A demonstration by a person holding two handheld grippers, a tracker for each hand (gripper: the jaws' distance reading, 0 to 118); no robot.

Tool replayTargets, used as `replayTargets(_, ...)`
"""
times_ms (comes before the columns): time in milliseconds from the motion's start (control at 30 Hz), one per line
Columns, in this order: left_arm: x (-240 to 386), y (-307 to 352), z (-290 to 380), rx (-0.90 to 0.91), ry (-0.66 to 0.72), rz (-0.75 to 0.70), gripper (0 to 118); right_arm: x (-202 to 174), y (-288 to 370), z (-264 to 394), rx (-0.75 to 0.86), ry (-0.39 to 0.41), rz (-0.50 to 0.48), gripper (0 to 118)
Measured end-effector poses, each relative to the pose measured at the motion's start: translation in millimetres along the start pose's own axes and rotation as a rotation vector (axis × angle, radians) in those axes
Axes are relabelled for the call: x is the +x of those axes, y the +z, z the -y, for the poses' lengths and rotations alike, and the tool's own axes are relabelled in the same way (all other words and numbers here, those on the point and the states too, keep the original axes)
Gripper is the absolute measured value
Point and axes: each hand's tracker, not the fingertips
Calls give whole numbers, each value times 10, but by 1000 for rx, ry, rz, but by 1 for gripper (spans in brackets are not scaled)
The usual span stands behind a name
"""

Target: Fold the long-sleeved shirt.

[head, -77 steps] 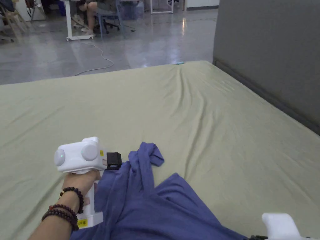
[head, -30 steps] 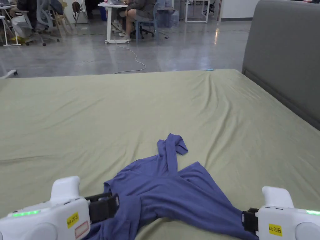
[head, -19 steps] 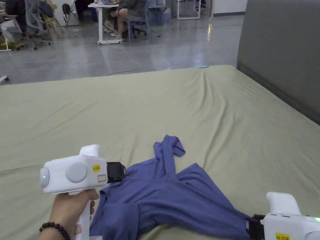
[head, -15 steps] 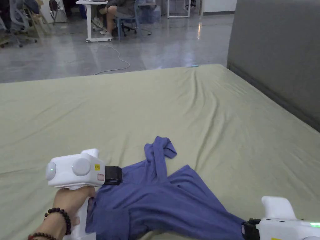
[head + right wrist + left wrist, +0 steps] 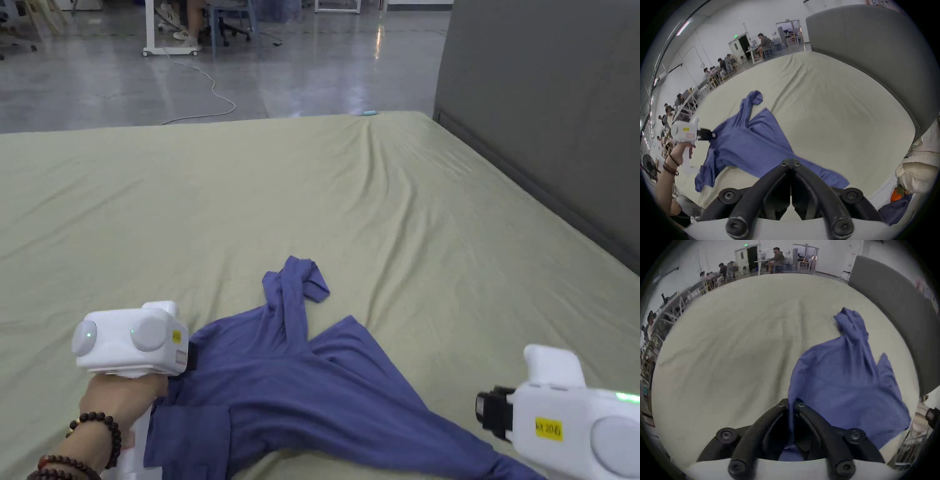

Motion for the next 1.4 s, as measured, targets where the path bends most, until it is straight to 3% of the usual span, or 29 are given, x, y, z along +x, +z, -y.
replayTargets(67,22,108,9,39,-27,-19,0,40,-74,-77,-3,-5,54,5)
replayTargets(100,22,157,9,44,-30,-15,0,81,-146,-101,-32,-4,82,28)
replayTargets(133,-20,179,1,48,-27,0,0,125,-229,-115,-78,-9,110,69)
replayTargets(167,-36,228,-2,58,-18,21,0,179,-333,-106,-131,-21,118,85)
replayTargets(333,-88,383,-1,93,-26,37,0,336,-698,143,-269,-25,202,81)
replayTargets(433,-108,399,20,103,-36,43,0,440,-835,289,-307,-57,225,63)
replayTargets(533,-107,398,46,106,-37,53,0,497,-902,326,-283,-102,209,57)
replayTargets(567,-104,403,53,108,-36,54,0,445,-902,294,-300,-85,221,45)
replayTargets(600,-102,407,55,109,-36,54,0,414,-886,268,-309,-40,228,16)
replayTargets(633,-100,415,62,110,-35,54,0,362,-867,254,-309,-8,206,3)
replayTargets(667,-82,412,86,111,-32,50,0,318,-842,252,-300,-8,161,0)
replayTargets(700,-77,424,102,114,-28,48,0,261,-842,260,-284,-29,104,0)
replayTargets(767,-84,492,126,134,-17,59,0,158,-865,312,-327,53,133,0)
replayTargets(800,-83,551,129,155,-16,69,0,124,-835,290,-290,56,158,0)
replayTargets(933,-182,1007,-39,288,7,69,0,30,-473,-195,-96,7,90,0)
replayTargets(1167,-407,2127,-769,502,49,25,0,-573,330,-1922,213,217,-7,0)
replayTargets(1267,-457,2689,-1208,614,62,33,0,-963,664,-2656,329,296,-1,0)
replayTargets(1333,-443,3076,-1540,699,52,12,0,-1194,889,-3168,398,321,0,0)
replayTargets(1400,-412,3436,-1860,785,35,-27,0,-1389,1101,-3660,475,297,0,0)
